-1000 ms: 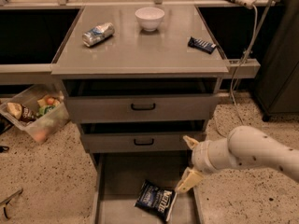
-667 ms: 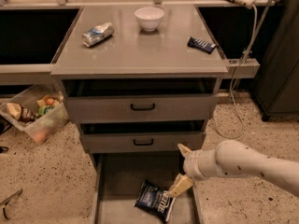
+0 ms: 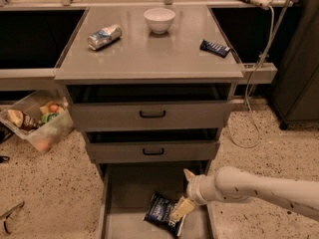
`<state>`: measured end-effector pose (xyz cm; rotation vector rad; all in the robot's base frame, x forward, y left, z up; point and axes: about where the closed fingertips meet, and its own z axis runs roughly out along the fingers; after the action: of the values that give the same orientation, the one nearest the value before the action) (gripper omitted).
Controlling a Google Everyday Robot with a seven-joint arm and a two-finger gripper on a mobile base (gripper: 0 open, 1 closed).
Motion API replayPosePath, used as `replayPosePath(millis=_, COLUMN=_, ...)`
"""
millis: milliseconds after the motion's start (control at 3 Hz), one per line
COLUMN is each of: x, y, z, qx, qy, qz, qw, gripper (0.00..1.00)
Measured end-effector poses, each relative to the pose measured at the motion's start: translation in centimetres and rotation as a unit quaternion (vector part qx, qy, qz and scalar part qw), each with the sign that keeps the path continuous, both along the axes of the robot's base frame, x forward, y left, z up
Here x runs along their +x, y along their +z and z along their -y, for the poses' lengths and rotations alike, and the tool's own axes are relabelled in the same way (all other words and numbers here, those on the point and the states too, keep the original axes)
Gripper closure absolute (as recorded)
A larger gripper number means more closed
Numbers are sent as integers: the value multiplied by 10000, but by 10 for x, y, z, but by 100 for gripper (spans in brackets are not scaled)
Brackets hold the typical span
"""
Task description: Pick blue chip bag from bottom drawer and place on counter
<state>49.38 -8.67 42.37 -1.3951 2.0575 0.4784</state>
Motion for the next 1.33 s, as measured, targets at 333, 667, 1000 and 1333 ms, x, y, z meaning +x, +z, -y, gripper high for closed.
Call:
replayPosePath(millis=333, x=-1, y=-11, z=-1, qx=22, qy=51, qz=33, qw=10000, gripper=0)
replayPosePath(millis=667, x=7, y=-34, z=5, qx=71, qy=77, qz=159, qw=9998, gripper=0)
replayPosePath(millis=1000, x=20, y=-92, z=15, qx=369, qy=-217, qz=110, qw=9990, gripper=0)
replayPosePath(millis=1333, x=19, y=-155, z=12, qx=586, qy=-342, qz=-211, qw=9975, gripper=0)
